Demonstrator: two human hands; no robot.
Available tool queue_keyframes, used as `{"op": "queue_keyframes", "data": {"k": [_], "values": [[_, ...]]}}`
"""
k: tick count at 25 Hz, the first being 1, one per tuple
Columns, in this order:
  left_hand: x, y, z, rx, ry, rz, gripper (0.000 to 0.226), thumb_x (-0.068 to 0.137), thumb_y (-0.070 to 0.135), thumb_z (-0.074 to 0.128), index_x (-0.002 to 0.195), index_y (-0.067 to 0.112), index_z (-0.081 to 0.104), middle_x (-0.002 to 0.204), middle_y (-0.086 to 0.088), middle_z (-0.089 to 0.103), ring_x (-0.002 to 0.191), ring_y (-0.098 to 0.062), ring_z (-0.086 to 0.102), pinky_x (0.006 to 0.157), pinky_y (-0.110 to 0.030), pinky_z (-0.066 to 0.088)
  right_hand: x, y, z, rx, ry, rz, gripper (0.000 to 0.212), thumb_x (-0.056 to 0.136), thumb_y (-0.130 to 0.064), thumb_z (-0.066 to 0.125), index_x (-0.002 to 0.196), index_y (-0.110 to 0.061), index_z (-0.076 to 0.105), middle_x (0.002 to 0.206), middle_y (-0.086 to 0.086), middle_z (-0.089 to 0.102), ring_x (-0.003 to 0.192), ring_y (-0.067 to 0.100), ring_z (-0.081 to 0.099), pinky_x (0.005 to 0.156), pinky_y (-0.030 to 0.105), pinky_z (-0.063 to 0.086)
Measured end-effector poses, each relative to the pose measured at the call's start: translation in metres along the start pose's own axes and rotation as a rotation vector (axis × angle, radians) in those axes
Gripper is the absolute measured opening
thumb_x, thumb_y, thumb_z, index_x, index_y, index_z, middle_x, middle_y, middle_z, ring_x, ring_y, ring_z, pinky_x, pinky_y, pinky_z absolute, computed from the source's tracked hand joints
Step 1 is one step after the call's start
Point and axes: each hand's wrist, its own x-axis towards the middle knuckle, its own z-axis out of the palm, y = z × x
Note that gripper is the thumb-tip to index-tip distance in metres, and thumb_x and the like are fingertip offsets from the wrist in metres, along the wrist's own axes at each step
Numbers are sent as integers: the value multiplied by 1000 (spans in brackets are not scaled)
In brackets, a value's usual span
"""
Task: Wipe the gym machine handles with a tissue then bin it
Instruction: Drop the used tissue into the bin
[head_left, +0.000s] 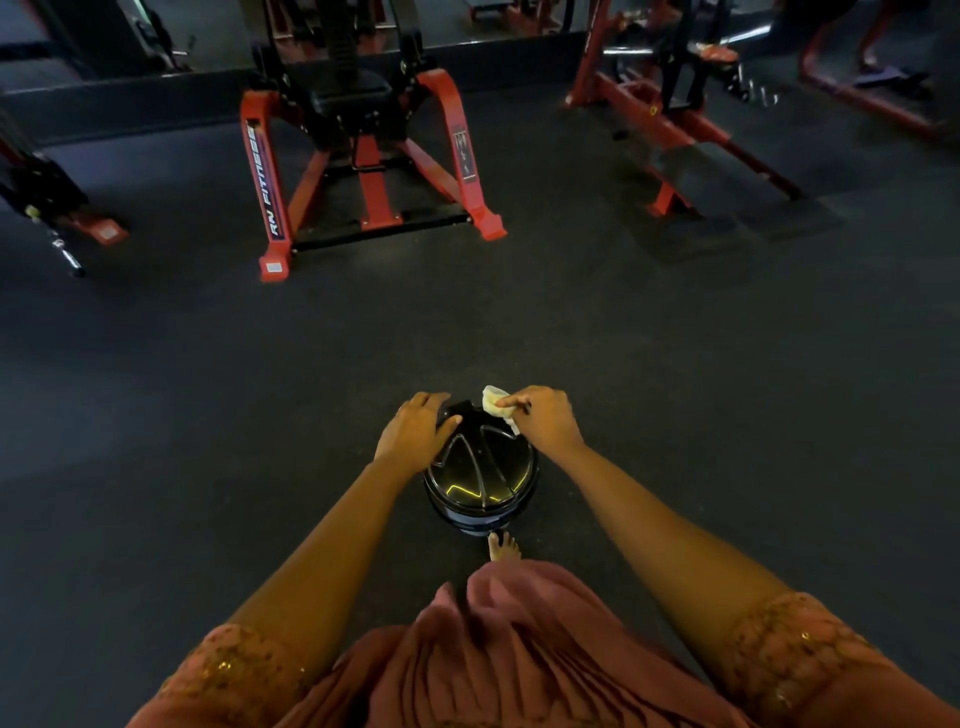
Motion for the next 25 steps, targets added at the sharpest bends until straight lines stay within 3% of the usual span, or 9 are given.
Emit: {"op": "queue_keyframes", "data": {"k": [5, 10, 13, 20, 25], "values": [[13, 17, 13, 31, -49, 46, 48, 95, 38, 44, 138, 16, 39, 138, -10, 42, 125, -27, 43, 100, -38, 40, 11, 24, 1, 56, 25, 57, 27, 87, -4, 52, 107, -12, 68, 116, 7, 64, 99, 20, 61, 79, 17, 42], [14, 20, 38, 98, -211, 68, 50, 95, 35, 46, 141, 16, 36, 143, -11, 39, 128, -28, 41, 103, -39, 38, 15, 73, 19, 128, 27, 263, 27, 87, -5, 54, 107, -13, 69, 113, 8, 66, 102, 24, 62, 91, 33, 50], [19, 22, 59, 116, -258, 56, 50, 95, 34, 46, 141, 16, 35, 146, -9, 36, 128, -28, 41, 102, -39, 38, 27, 103, 46, 149, -18, 430, 27, 88, -16, 52, 110, -11, 67, 115, 13, 65, 106, 28, 60, 92, 38, 49], [45, -7, 110, 10, -270, -77, 46, 94, 37, 47, 137, 20, 43, 140, -3, 44, 125, -23, 46, 99, -37, 42, 67, 139, 108, 191, -199, 682, 40, 85, -34, 61, 117, -10, 62, 124, 16, 59, 114, 29, 56, 89, 31, 46], [74, -24, 121, 13, -294, -175, 48, 95, 36, 46, 140, 22, 38, 142, -3, 42, 126, -23, 44, 99, -39, 43, 111, 130, 128, 178, -332, 540, 38, 91, -17, 48, 129, -13, 52, 130, 10, 54, 115, 25, 54, 96, 32, 44]]}}
